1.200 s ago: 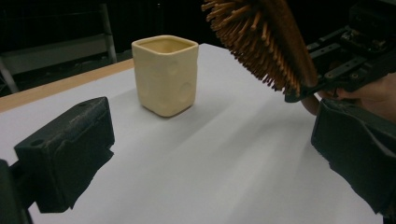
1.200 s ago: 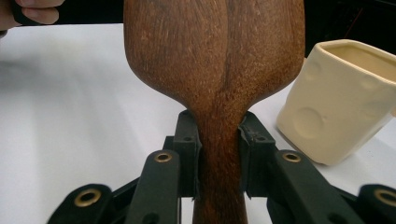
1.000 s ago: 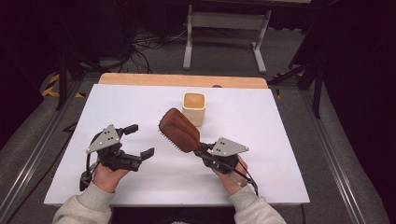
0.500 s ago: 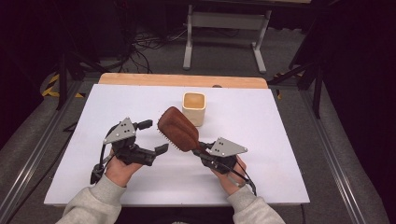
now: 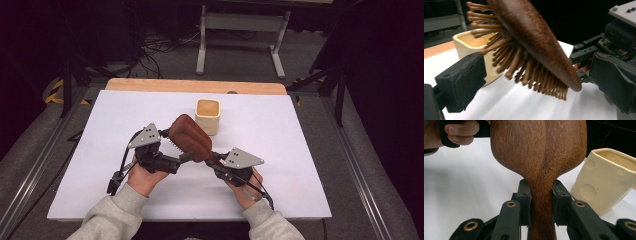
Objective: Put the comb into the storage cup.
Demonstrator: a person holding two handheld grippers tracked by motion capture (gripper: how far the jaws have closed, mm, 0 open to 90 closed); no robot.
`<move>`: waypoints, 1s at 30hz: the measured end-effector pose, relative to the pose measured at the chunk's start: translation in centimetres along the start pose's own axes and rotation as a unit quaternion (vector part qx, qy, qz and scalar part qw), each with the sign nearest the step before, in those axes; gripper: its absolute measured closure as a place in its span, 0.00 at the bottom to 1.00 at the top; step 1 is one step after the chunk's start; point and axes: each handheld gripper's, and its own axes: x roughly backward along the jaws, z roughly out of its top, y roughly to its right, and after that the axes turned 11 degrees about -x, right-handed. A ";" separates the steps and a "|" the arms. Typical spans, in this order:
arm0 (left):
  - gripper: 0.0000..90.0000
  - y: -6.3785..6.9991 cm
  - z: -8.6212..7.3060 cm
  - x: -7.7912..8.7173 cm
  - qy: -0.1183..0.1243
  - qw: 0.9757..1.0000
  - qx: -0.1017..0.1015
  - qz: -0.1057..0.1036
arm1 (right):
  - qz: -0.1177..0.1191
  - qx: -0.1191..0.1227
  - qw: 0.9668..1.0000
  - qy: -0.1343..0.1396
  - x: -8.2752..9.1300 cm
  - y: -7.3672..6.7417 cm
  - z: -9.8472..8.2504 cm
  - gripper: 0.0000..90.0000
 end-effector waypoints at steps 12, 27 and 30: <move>0.20 -0.2 0.1 -0.8 -0.017 1.000 0.016 -0.001 | 0.000 0.004 1.000 0.002 -0.1 -0.1 -0.1 0.80; 0.46 -0.4 0.5 -0.4 -0.029 0.997 0.053 -0.044 | -0.015 0.035 0.999 -0.019 -0.4 -0.2 -0.4 0.80; 0.54 -0.4 0.6 -0.2 -0.024 0.996 0.054 -0.061 | -0.018 0.048 0.998 -0.025 -0.5 -0.3 -0.5 0.80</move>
